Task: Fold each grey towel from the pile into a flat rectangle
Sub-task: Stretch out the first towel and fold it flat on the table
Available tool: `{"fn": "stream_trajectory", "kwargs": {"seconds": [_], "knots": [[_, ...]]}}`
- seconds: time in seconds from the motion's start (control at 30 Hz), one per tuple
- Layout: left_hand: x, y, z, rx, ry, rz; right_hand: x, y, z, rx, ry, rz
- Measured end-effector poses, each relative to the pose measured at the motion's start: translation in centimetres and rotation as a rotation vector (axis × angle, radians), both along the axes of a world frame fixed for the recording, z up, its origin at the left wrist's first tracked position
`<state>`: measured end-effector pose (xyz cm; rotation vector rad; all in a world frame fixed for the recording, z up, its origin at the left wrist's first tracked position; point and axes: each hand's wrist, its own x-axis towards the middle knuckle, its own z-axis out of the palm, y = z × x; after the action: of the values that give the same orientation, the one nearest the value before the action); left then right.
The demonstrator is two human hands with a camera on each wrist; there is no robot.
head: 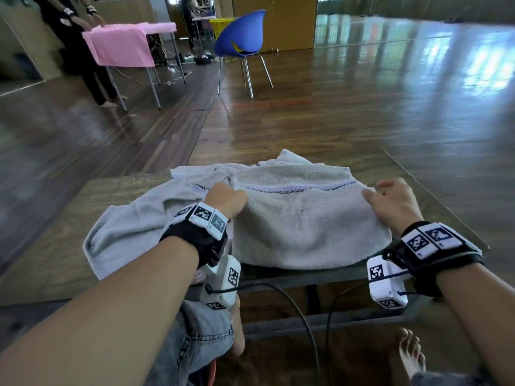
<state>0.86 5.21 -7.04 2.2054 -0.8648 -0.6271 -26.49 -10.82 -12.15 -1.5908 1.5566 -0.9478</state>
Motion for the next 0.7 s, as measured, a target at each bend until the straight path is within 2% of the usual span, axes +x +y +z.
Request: {"fn": "stream_trajectory", "kwargs": {"seconds": [0.13, 0.23, 0.33, 0.43, 0.5, 0.63, 0.7], "knots": [[0.4, 0.2, 2.2, -0.093, -0.047, -0.030, -1.0, 0.9, 2.0, -0.077, -0.149, -0.009], [1.0, 0.6, 4.0, -0.165, -0.078, -0.022, -2.2, 1.7, 3.7, -0.072, -0.384, 0.068], [1.1, 0.9, 6.3, -0.265, -0.003, 0.039, -3.2, 1.6, 5.8, -0.017, -0.587, 0.144], [1.0, -0.3, 8.7, -0.260, 0.180, 0.068, -3.2, -0.2, 7.7, 0.025, -0.446, 0.178], [0.7, -1.3, 10.5, -0.232, 0.303, 0.047, -2.6, -1.9, 9.1, -0.015, -0.373, 0.170], [1.1, -3.4, 13.1, -0.302, 0.339, -0.047, -1.4, -4.7, 12.5, -0.194, -0.282, 0.131], [1.8, -4.4, 13.6, -0.394, 0.356, -0.079, -1.6, -4.8, 13.8, -0.259, -0.326, 0.164]]}}
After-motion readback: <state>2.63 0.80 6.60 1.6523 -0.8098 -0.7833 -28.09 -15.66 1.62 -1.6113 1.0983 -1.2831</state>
